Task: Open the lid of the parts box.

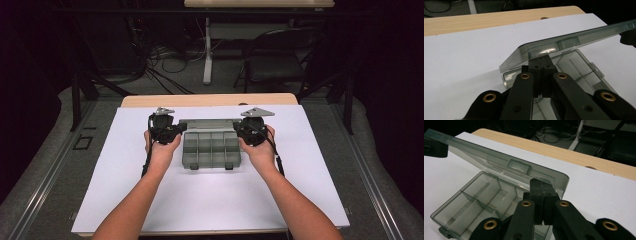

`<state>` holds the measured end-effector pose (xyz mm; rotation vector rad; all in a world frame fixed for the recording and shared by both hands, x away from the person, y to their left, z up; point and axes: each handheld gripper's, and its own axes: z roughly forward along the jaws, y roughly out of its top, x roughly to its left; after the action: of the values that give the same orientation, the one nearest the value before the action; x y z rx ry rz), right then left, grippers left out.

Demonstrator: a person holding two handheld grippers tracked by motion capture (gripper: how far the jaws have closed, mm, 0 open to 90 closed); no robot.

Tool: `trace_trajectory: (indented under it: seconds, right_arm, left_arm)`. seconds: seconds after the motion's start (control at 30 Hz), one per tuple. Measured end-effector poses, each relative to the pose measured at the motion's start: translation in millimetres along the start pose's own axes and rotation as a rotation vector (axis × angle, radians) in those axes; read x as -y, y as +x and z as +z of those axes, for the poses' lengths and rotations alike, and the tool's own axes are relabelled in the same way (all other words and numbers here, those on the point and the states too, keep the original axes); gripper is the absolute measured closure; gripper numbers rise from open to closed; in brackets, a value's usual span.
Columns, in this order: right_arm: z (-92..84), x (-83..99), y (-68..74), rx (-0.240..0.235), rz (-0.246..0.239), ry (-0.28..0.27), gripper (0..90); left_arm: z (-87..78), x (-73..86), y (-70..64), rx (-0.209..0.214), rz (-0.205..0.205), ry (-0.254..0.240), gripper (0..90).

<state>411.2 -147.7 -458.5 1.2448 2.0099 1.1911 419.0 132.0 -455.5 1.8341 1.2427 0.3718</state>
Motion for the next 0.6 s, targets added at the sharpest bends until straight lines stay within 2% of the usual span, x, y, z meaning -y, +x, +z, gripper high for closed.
trace_trajectory:
  seconds: [0.17, 0.37, 0.6]
  right_arm:
    - [-2.3, 1.4, -0.7, 0.0, 0.0, -0.001, 87.2]
    - [-9.4, 12.0, -0.9, 0.007, -0.028, -0.009, 83.5]
    - [-8.5, 28.6, -14.5, 0.013, -0.008, -0.007, 79.5]
  left_arm:
    - [1.0, -0.1, 1.6, -0.004, -0.002, -0.001, 90.0]
    - [1.4, -0.2, 1.7, -0.005, -0.002, 0.002, 90.0]
    - [3.0, -0.9, 2.6, -0.011, 0.003, 0.004, 90.0]
